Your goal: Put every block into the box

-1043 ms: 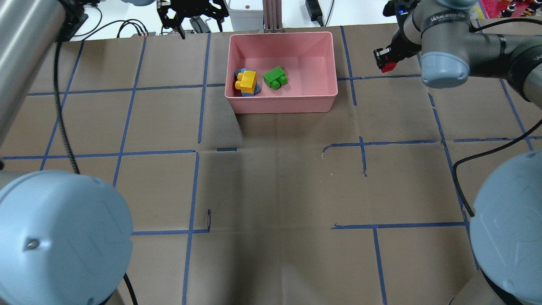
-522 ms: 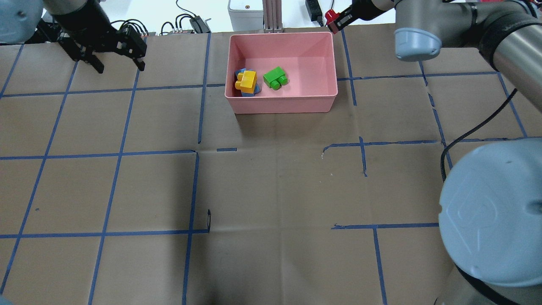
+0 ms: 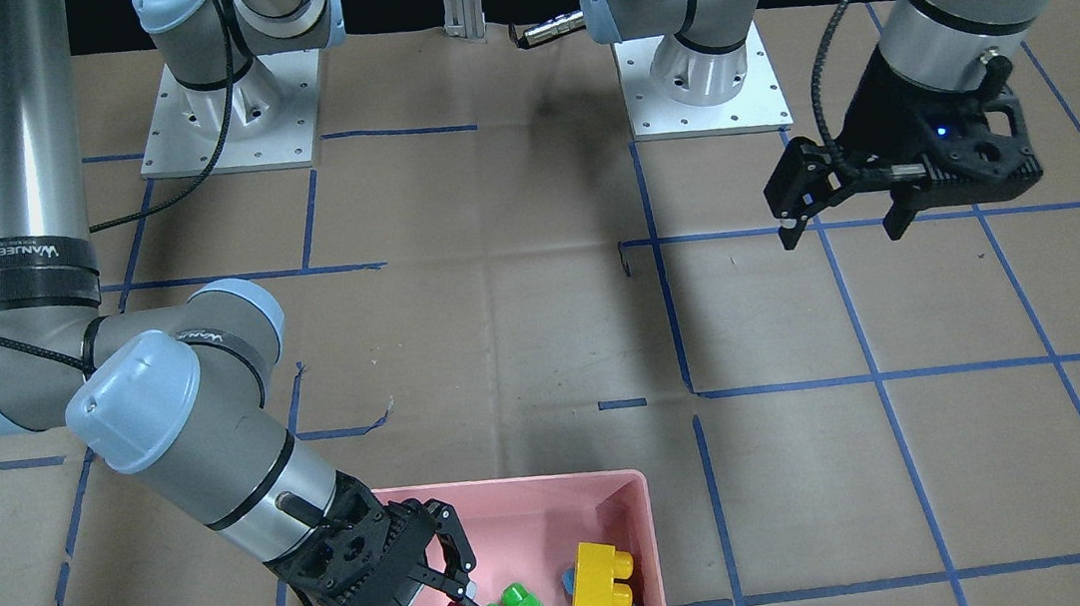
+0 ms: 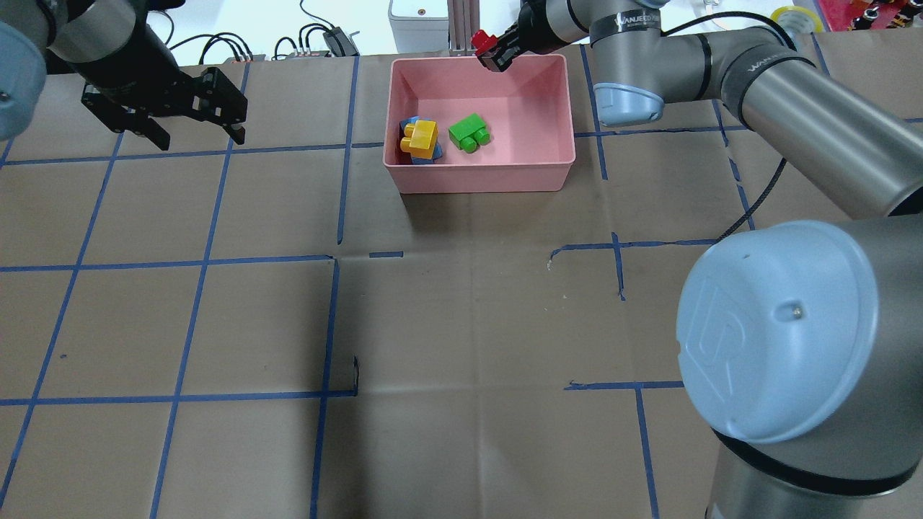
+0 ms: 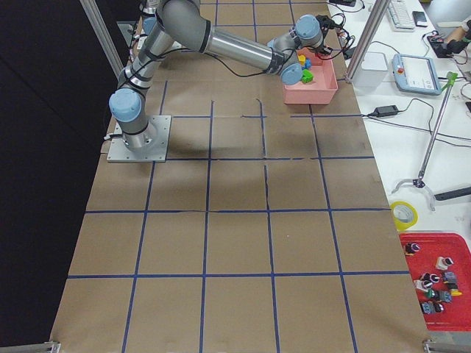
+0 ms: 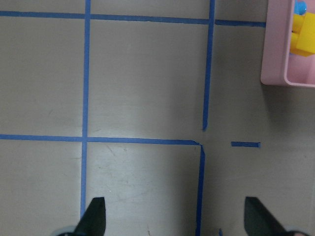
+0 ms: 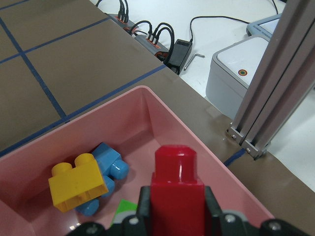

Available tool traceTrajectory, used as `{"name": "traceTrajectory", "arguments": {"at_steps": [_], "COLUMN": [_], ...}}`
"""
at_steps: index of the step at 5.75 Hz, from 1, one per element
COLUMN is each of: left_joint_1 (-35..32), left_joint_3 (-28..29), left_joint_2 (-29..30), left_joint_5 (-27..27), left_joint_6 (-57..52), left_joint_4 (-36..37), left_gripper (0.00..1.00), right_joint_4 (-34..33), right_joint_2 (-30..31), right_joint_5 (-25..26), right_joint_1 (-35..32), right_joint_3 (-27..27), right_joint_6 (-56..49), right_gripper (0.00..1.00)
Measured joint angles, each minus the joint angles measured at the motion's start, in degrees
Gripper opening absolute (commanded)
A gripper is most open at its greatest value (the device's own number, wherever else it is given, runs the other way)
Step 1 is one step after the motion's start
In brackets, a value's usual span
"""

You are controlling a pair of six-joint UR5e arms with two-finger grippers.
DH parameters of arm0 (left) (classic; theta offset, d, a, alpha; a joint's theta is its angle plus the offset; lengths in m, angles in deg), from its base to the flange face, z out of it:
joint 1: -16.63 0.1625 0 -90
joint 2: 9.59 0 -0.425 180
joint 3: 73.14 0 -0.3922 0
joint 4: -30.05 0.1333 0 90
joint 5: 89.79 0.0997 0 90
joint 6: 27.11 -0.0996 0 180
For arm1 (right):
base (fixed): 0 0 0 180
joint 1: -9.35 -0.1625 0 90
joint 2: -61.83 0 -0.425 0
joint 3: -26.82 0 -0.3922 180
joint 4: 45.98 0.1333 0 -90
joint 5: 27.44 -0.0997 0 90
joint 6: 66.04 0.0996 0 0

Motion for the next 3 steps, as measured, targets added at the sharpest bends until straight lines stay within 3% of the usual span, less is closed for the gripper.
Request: {"name": "traceTrajectory", "arguments": {"at_steps": [1, 2, 3], "left_joint_1": [-2.27, -3.07, -3.30], "left_joint_3": [0.34, 0.33, -0.29], "left_joint_2": [-0.23, -0.19, -0.77], "left_joint_5": [0.04, -0.08, -0.07], "left_joint_6": [0.35, 0.50, 0.30], "left_joint_4": [0.00, -0.10, -0.25], "left_gripper": [0.99, 0.99, 0.99], "right_joint_4": [-0.10, -0.04, 1.23], "right_joint_2": [-0.15, -0.06, 0.08], "right_joint_5": [-0.38, -0.25, 0.16], "right_joint_1": [-0.15, -0.18, -0.20], "right_joint_3": [0.00, 0.01, -0.13], "right_joint_6": [0.01, -0.08, 0.04], "right_gripper": [0.64, 1.00, 1.00]}}
